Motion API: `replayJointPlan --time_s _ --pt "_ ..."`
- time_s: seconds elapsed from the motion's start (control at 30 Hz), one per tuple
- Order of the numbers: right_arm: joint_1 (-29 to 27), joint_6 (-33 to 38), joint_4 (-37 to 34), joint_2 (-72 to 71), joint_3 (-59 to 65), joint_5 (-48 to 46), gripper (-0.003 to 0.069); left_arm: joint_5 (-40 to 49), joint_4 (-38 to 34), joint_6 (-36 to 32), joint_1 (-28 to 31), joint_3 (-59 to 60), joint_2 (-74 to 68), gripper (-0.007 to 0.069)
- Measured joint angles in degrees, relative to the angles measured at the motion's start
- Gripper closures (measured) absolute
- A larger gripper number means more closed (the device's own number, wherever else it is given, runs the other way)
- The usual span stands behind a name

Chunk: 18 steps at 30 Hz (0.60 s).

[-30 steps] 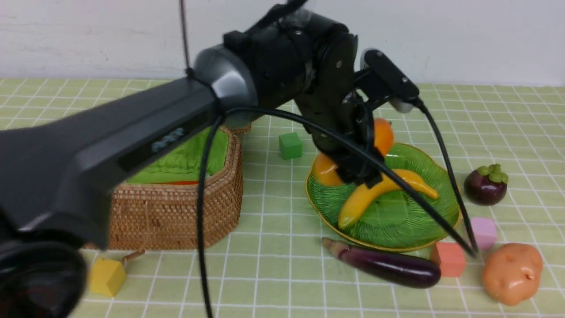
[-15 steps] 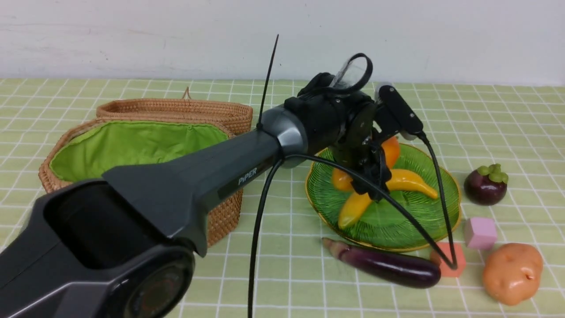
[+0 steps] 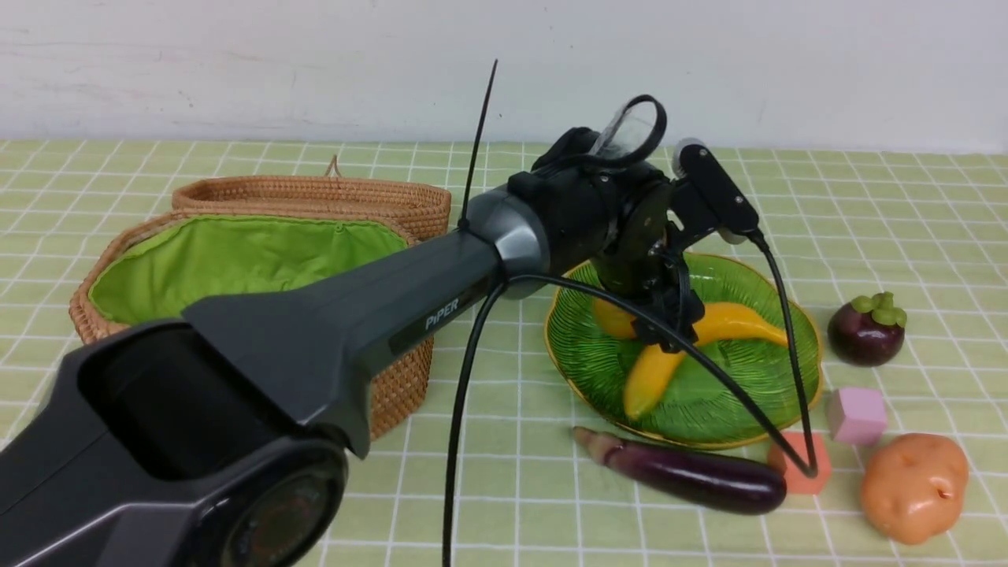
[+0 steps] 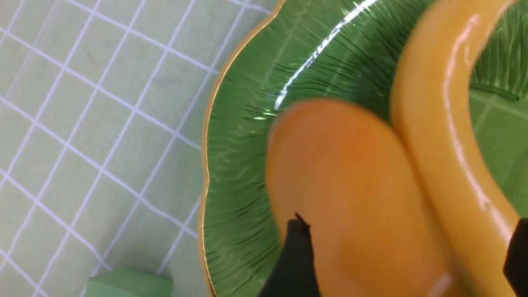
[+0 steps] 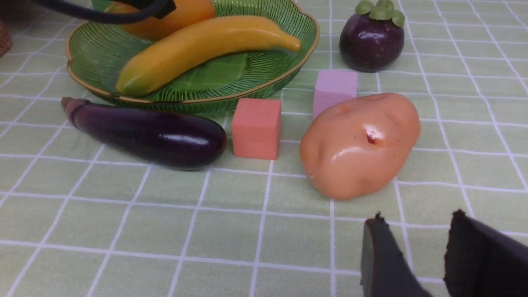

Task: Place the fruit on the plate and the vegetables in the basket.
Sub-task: Grab the mango with your left arm and place it on the right plate, then grab an eggplant with your right arm and place it in the basket on the left.

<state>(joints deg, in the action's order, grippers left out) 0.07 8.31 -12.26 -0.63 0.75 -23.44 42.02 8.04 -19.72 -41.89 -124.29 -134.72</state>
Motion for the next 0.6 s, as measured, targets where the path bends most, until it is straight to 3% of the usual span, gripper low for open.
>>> replayJointPlan --time_s 0.3,0.37,0.4,0.53,0.6 --pt "0.0 0.0 0.0 0.0 0.0 0.0 0.0419 6.87 -3.19 3.44 0.0 0.0 3.93 0.0083" --pt "0.0 0.0 0.0 0.0 0.0 0.0 0.0419 13.89 -5.42 5.63 0.0 0.0 8.51 0.0187" --pt "0.0 0.0 0.0 0.0 0.0 0.0 0.0419 14.48 -5.76 6.03 0.0 0.0 8.85 0.0197" --pt "0.0 0.0 0.0 0.0 0.0 0.0 0.0419 27.2 -8.04 8.96 0.0 -0.06 16.36 0.0506" --pt "0.0 0.0 0.0 0.0 0.0 0.0 0.0419 28.43 -8.04 9.42 0.0 -0.12 18.09 0.0585"
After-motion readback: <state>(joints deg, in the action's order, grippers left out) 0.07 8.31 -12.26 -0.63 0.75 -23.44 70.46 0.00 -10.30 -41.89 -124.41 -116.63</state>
